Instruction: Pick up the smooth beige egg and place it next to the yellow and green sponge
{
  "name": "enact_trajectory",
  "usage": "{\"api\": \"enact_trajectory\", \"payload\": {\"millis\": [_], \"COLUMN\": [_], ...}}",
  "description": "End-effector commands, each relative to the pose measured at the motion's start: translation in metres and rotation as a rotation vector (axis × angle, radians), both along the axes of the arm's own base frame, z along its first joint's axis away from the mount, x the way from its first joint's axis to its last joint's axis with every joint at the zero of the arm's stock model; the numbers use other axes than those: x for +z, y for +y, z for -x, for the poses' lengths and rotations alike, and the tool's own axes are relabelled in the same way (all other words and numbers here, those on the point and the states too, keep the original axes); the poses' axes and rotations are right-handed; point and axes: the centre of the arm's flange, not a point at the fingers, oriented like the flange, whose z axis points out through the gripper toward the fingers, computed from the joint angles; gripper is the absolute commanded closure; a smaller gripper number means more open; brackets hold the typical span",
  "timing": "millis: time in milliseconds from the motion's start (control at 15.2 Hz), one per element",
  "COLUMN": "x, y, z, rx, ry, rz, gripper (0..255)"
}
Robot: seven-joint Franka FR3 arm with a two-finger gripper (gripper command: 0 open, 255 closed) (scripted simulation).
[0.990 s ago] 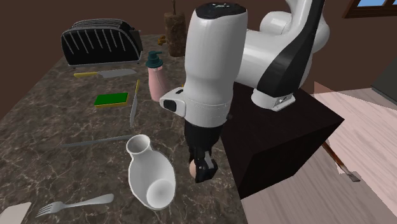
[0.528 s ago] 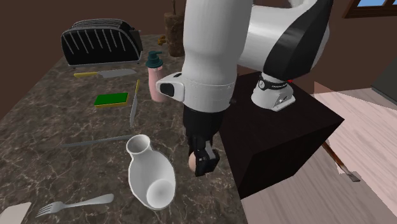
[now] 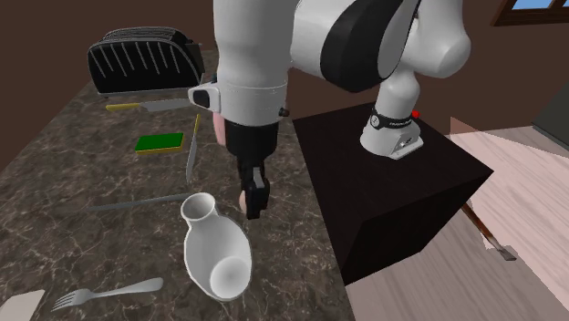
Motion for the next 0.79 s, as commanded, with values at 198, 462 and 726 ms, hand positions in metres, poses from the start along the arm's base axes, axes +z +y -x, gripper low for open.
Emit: {"api": "enact_trajectory", "payload": {"millis": [198,462,726], "x": [0.002,0.002,0.002], "y": [-0.061,-0.109,-0.157], "z": [-0.029,-0.052,-0.075], "rx": [0.002,0.002,0.002], "ry": [0.000,0.000,0.000], "rz": [0.000,0.000,0.000], "gripper": [255,255,255]}}
